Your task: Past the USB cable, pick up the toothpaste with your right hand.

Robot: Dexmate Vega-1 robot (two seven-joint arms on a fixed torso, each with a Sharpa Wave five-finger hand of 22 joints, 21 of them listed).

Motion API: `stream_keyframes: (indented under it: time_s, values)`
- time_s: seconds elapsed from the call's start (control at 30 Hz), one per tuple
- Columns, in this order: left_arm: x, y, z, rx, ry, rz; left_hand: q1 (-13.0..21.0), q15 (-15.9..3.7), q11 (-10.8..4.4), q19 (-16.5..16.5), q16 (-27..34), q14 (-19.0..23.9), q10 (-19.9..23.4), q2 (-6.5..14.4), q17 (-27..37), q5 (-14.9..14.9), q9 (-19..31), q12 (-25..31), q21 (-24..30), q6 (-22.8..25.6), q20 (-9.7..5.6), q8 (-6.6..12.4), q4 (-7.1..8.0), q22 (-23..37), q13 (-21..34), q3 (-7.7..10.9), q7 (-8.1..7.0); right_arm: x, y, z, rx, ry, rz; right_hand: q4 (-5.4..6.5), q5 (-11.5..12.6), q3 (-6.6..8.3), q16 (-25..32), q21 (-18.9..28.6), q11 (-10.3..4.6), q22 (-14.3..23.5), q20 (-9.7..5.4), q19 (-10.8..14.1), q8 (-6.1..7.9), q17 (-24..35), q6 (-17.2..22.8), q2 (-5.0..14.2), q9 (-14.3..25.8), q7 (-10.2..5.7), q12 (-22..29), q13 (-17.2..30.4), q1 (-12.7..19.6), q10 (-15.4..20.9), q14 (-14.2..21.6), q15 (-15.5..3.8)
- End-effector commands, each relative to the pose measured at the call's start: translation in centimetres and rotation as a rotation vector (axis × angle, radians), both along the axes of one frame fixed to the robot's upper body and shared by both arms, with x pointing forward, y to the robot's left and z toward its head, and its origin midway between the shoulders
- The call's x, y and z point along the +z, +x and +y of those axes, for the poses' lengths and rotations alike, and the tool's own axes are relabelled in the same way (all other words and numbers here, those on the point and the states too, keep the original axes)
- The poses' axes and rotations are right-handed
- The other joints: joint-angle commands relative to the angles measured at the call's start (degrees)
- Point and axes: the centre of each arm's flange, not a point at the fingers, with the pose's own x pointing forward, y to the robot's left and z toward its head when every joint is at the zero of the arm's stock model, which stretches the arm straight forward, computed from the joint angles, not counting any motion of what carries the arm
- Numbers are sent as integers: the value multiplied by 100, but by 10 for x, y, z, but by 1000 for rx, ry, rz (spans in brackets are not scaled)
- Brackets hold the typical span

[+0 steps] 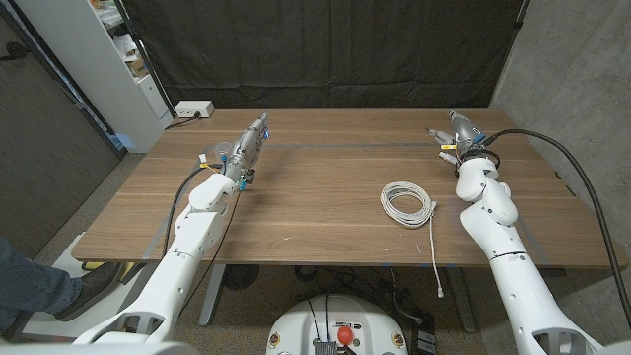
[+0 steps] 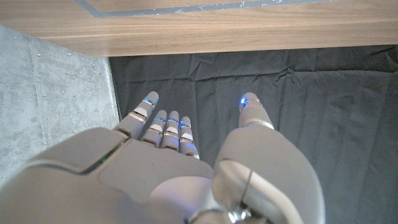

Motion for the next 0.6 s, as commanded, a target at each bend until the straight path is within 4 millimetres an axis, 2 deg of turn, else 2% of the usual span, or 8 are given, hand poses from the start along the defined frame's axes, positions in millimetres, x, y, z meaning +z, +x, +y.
stream_keyframes:
  time_s: [0.03,0.6]
  values:
    - [-2,4,-2,0,4,10,73,-6,10,-390,3,-363,-212,9,7,-13,11,-14,-9,22,27,6,-45,28,14,2,6,2,4,-4,-27,-5,34,-57,46,11,59,17,-1,24,21,76,70,10,92,-20,20,5,29,28,128,96,81,2]
    - [2,8,-5,3,12,11,76,1,15,-408,-2,-382,-228,18,7,-18,12,-19,-16,19,37,3,-61,28,16,0,13,2,14,-9,-51,1,108,-61,118,49,89,21,-51,24,38,126,110,6,238,-92,21,-42,56,28,322,225,205,-39]
